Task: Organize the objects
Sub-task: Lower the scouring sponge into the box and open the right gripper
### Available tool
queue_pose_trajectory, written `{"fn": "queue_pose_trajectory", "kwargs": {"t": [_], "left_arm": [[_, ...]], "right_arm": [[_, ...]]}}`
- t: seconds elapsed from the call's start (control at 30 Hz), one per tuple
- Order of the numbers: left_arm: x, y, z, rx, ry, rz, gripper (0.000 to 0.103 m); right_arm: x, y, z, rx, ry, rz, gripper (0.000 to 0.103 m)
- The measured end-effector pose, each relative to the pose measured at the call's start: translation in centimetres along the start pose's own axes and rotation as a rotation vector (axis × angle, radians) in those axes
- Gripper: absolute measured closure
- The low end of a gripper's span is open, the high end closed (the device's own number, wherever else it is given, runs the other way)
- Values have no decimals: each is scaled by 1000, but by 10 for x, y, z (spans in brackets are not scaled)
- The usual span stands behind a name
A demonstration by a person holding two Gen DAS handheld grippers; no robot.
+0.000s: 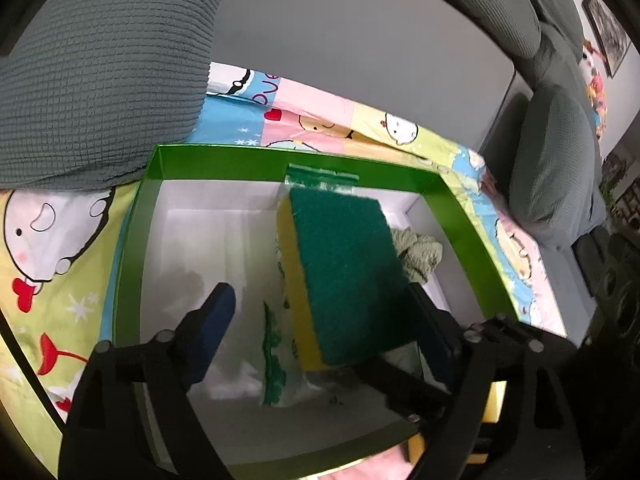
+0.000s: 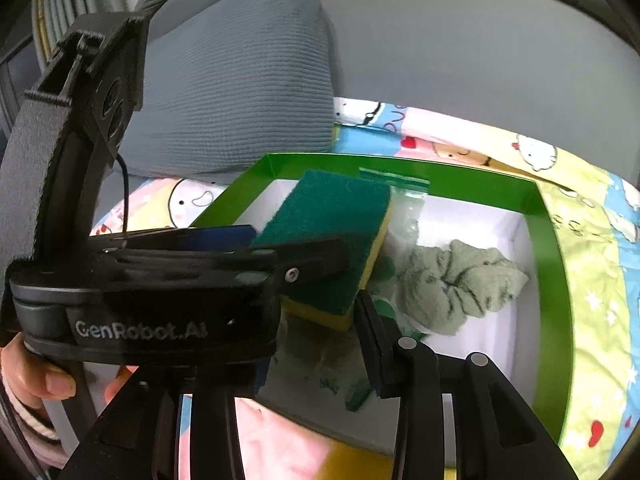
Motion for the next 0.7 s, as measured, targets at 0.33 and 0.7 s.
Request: {"fn": "queue_pose_trajectory", "kwargs": {"t": [0.33,0.7], "left_arm": [[6,25,14,21,-55,-67,1],[34,86,42,152,-161,-113,1]], "right_arm": [[16,48,18,74,-48,87,40],[14,113,55,167,-128,77,24]]}}
Point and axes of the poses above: each gripper's, at about its wrist camera, not at the fingertips, and y roughly against the way its jaws point, x to its right, z to its underside, the point moved 5 cm from there along -y, roughly the way its jaws point, and after that the axes turned 5 degrees about -z, right-handed, at the moved point
